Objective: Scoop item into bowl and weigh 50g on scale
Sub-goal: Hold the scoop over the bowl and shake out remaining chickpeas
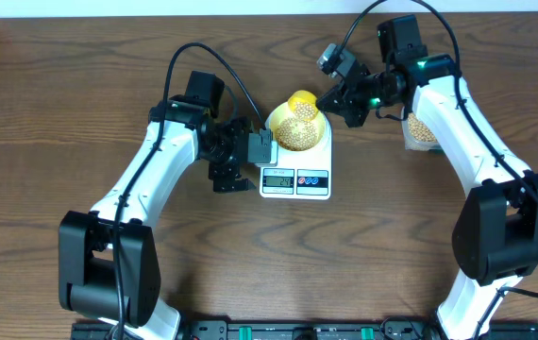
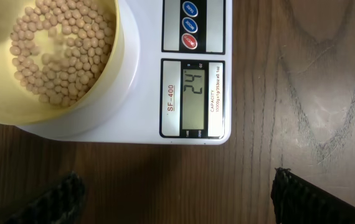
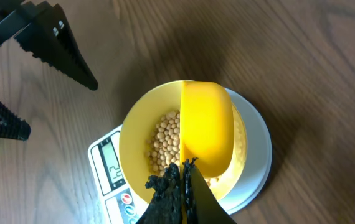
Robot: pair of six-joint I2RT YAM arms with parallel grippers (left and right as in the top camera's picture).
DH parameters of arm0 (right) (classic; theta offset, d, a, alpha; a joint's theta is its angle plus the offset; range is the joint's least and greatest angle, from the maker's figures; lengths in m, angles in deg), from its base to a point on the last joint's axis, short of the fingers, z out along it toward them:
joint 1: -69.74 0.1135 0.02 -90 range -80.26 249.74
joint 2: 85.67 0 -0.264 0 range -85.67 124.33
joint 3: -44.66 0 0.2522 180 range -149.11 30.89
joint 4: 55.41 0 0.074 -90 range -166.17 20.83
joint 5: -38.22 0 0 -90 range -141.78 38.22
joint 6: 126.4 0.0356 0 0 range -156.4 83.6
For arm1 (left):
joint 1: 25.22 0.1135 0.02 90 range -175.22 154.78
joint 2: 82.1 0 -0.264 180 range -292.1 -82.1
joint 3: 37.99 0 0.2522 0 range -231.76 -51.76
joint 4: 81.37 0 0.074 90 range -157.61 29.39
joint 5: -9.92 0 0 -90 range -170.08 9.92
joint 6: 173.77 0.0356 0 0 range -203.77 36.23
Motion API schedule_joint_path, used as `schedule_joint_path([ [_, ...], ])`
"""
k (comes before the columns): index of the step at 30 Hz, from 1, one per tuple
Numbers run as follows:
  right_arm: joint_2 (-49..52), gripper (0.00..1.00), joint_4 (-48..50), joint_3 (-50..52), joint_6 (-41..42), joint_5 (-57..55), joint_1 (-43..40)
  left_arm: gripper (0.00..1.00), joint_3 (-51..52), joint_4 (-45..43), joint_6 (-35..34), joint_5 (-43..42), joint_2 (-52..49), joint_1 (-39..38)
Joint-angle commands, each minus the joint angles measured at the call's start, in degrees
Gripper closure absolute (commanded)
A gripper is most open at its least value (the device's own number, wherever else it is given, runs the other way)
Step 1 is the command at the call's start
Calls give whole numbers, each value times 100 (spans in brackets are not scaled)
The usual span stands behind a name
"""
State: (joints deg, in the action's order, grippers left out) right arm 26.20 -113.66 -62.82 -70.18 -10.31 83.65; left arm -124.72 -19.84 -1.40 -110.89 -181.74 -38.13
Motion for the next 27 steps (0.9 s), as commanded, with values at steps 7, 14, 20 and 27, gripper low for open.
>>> schedule_joint_path([
  [7, -160, 99, 61, -122, -474, 37, 76, 3, 48, 31, 42, -90, -28, -9],
  [14, -470, 99, 103, -153, -898, 35, 79, 2, 48, 31, 42, -90, -28, -9],
  [20, -935, 99, 179, -153, -1113, -286, 79, 2, 48, 31, 42, -90, -28, -9],
  [27, -1010, 99, 155, -153, -1222, -476, 83, 2, 48, 31, 42, -90, -28, -9],
])
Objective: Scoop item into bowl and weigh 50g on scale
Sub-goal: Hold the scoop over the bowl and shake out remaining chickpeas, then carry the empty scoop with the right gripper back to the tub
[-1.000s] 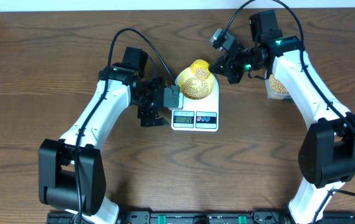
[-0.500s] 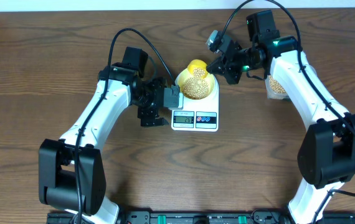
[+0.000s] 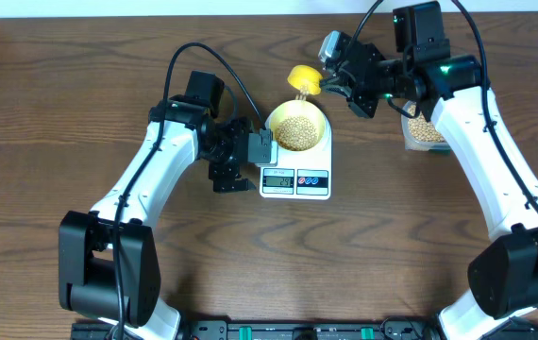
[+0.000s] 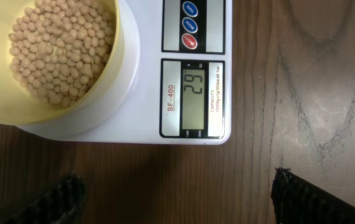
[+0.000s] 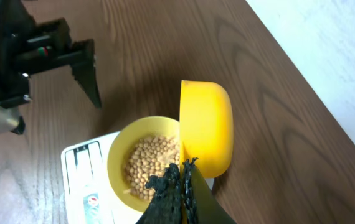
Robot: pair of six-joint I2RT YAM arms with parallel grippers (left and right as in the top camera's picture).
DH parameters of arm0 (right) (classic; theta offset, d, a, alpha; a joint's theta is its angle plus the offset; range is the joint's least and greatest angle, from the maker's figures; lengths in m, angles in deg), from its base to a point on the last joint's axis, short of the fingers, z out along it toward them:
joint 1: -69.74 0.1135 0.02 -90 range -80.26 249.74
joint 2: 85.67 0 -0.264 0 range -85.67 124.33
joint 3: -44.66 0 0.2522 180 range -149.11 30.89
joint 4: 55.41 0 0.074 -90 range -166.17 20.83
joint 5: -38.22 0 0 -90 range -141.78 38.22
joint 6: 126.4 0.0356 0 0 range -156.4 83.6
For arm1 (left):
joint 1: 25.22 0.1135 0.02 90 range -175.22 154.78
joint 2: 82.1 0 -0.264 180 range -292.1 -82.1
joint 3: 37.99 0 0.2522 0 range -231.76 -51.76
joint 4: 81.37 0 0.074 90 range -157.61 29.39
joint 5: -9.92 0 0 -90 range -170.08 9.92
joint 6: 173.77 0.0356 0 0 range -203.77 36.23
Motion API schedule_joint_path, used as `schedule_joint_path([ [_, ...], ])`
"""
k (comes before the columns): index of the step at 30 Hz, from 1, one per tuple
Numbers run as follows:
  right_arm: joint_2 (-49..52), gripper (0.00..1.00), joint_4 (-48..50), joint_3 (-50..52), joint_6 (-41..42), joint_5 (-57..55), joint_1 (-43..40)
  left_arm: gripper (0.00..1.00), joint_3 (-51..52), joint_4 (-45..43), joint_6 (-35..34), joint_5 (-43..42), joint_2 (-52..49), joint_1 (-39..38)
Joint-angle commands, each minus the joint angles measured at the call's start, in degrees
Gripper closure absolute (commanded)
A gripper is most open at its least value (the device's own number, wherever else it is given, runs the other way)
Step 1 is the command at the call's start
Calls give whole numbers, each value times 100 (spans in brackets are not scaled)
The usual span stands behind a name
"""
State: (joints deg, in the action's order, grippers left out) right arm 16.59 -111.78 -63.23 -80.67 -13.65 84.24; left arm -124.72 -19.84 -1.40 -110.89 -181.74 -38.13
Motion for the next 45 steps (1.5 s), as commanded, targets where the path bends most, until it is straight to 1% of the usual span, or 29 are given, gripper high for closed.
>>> schedule_joint_path([
  [1, -48, 99, -33, -111, -258, -142, 26, 2, 48, 31, 42, -90, -28, -9],
  [6, -48, 99, -46, -111, -575, -348, 160, 2, 48, 31, 42, -90, -28, -9],
  [8, -48, 99, -52, -109, -643, -645, 293, 3, 48, 31, 42, -90, -28, -9],
  [13, -48, 99, -44, -107, -704, -1126, 560, 2, 48, 31, 42, -90, -28, -9],
  [16, -48, 99, -39, -107, -627, -1029, 581, 2, 48, 28, 42, -90, -28, -9],
  [21, -48, 99, -33, -107, 50, -857, 579, 3, 48, 31, 42, -90, -28, -9],
  [23, -48, 99, -48, -107, 518, -859, 573, 3, 48, 31, 42, -90, -28, -9],
  [29, -48, 99, -44, -107, 1300, -855, 518, 2, 48, 31, 42, -90, -28, -9],
  [33, -48, 99, -46, -107, 1829, -750, 361, 2, 48, 31, 42, -90, -28, -9],
  [36, -48, 99, -46, -107, 2433, -739, 114, 2, 48, 31, 42, -90, -28, -9],
  [39, -48, 99, -48, -109, 2874, -219, -173, 2, 48, 31, 42, -90, -28, -9],
  [43, -48, 99, -48, -107, 3178, 940, -579, 2, 48, 31, 42, -90, -28, -9],
  [44, -48, 99, -55, -107, 3407, 1307, -802, 2, 48, 28, 42, -90, -28, -9],
  [45, -48, 99, -72, -107, 3519, 1421, -918, 2, 48, 31, 42, -90, -28, -9],
])
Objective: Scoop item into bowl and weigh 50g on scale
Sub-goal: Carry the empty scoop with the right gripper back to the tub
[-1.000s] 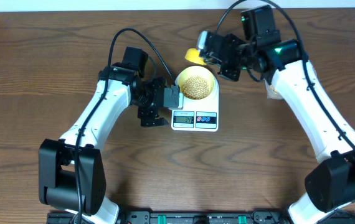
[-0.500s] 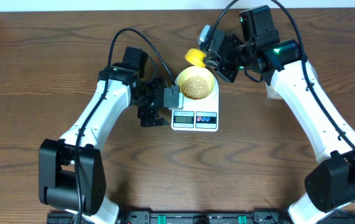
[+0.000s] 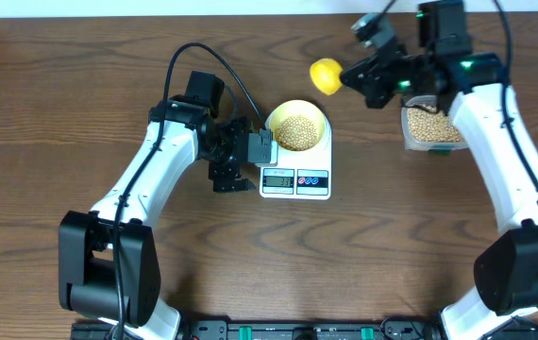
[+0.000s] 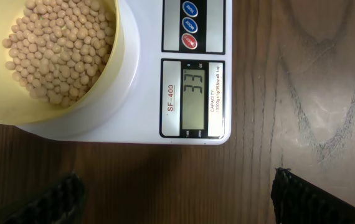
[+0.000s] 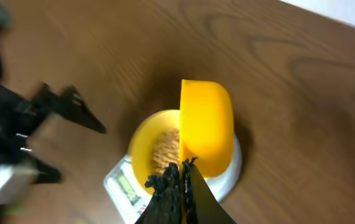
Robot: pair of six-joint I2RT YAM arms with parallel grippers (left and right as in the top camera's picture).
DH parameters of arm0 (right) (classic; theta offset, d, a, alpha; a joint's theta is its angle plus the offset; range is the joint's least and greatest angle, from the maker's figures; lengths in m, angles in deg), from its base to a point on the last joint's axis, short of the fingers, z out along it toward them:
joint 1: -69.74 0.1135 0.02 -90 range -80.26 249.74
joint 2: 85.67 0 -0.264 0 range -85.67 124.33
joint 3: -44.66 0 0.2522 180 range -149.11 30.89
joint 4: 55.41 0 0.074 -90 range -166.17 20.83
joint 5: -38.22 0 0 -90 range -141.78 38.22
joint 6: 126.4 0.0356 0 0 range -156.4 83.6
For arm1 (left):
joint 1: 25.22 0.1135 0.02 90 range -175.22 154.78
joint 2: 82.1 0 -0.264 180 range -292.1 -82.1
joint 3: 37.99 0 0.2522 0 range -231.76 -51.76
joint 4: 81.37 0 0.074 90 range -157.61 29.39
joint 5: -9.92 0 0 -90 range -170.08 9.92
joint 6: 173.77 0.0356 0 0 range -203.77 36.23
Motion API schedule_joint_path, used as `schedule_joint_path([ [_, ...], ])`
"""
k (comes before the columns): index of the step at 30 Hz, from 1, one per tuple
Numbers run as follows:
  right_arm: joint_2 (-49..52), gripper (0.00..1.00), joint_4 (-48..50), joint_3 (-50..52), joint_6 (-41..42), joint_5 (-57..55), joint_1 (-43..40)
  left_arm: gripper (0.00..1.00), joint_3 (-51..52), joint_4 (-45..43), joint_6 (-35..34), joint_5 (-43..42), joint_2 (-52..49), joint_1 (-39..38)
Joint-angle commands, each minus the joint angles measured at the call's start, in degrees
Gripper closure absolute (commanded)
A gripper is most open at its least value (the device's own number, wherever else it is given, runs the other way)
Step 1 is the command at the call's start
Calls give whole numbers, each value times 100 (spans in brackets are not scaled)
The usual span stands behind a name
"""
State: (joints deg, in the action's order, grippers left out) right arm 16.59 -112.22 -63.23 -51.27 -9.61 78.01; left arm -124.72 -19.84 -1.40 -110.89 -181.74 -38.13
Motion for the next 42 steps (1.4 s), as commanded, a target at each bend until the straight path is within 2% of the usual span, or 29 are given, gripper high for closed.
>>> schedule_joint_path([
  [1, -48, 99, -96, -107, 704, 1095, -483, 2, 48, 28, 42, -90, -28, -9],
  [8, -46, 99, -796, -105, 754, 938, -1453, 2, 48, 31, 42, -90, -28, -9],
  [13, -46, 99, -1167, -87, 756, 33, -1851, 2, 48, 31, 42, -90, -28, -9],
  [30, -24, 99, -1749, 17, 560, -3471, -1641, 3, 48, 31, 42, -90, -28, -9],
  [38, 240, 99, -1685, 120, 190, -4310, -1609, 2, 48, 31, 42, -90, -28, -9],
  [42, 612, 99, -1563, 120, 192, -4183, -1609, 2, 48, 31, 42, -90, -28, -9],
])
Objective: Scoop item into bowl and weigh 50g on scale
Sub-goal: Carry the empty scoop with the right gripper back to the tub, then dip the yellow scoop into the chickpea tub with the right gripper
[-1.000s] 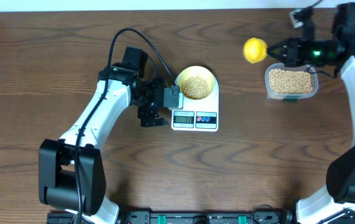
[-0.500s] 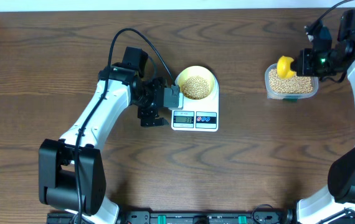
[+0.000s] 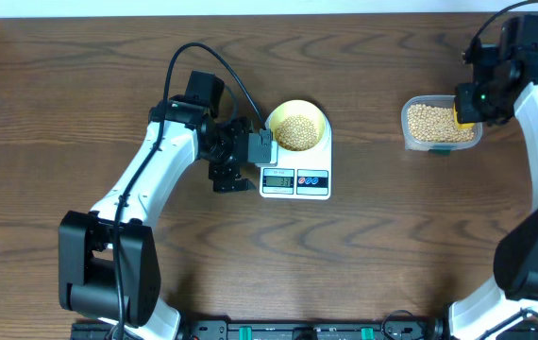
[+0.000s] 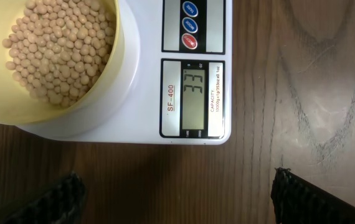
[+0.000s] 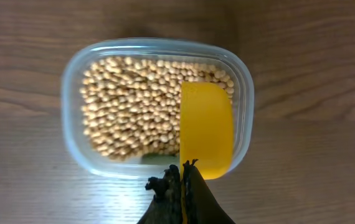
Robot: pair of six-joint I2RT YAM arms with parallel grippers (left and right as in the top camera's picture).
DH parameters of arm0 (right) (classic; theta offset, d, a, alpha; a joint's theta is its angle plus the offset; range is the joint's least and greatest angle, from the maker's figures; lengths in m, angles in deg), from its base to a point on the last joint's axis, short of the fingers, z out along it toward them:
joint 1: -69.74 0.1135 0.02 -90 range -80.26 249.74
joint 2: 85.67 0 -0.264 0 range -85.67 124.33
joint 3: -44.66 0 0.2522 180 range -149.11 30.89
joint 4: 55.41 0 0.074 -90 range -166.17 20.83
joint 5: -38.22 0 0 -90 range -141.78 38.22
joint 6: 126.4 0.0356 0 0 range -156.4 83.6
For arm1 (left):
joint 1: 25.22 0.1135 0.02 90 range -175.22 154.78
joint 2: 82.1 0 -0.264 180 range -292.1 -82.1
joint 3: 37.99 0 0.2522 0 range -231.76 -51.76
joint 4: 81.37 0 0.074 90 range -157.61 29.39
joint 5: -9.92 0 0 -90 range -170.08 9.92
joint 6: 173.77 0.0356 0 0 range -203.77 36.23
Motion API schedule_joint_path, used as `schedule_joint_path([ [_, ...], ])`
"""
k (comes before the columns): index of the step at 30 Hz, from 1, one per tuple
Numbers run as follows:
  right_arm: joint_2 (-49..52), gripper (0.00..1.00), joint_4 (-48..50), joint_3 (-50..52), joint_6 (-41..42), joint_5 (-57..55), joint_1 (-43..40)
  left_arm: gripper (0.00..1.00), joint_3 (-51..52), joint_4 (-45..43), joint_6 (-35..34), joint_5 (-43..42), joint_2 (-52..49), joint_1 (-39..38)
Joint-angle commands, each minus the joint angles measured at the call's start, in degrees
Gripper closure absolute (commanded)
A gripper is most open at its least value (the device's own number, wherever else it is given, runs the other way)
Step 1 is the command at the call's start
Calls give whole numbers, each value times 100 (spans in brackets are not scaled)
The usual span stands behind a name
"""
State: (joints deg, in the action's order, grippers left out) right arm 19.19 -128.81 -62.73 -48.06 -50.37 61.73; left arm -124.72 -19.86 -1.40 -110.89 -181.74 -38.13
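A yellow bowl (image 3: 296, 127) of beige beans sits on the white scale (image 3: 295, 174), also seen as bowl (image 4: 53, 62) and scale (image 4: 165, 74). The display (image 4: 193, 96) reads 33. My left gripper (image 4: 177, 196) is open just in front of the scale, its fingertips (image 4: 62, 193) wide apart. My right gripper (image 5: 182, 180) is shut on the handle of a yellow scoop (image 5: 206, 127), which hangs over the right part of a clear tub of beans (image 5: 134, 118). Overhead, the right gripper (image 3: 472, 104) is at the tub (image 3: 436, 123).
Dark wooden table (image 3: 392, 246) all round. The left arm (image 3: 156, 179) lies left of the scale, and the right arm runs along the table's right edge. A cable (image 3: 212, 66) loops above the left wrist.
My right gripper has carried the scoop from above the table between bowl and tub to over the tub of beans. The scale still reads 33, and the left arm has not moved.
First the scoop was tipped over the bowl with the display at 24. Then it stood beside the bowl, reading 29. Later it was away toward the tub with 33 showing. Now the scoop is over the tub.
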Motion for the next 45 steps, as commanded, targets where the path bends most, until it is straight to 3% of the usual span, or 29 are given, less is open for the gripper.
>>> schedule_joint_path([
  [1, 415, 99, 118, 70, -127, -33, 20, 2, 48, 33, 42, -90, -28, -9],
  [7, 907, 99, 199, 70, -116, 125, 20, 2, 48, 33, 42, -90, -28, -9],
  [16, 966, 99, 173, 70, -94, 1606, -57, 2, 48, 33, 42, -90, -28, -9],
  [19, 966, 99, 162, 70, 81, 1679, -210, 2, 48, 33, 42, -90, -28, -9],
  [27, 966, 99, 52, 70, 90, 3539, -1217, 2, 48, 33, 42, -90, -28, -9],
  [45, 966, 99, 44, 70, 90, 4725, -1895, 2, 48, 33, 42, -90, -28, -9],
])
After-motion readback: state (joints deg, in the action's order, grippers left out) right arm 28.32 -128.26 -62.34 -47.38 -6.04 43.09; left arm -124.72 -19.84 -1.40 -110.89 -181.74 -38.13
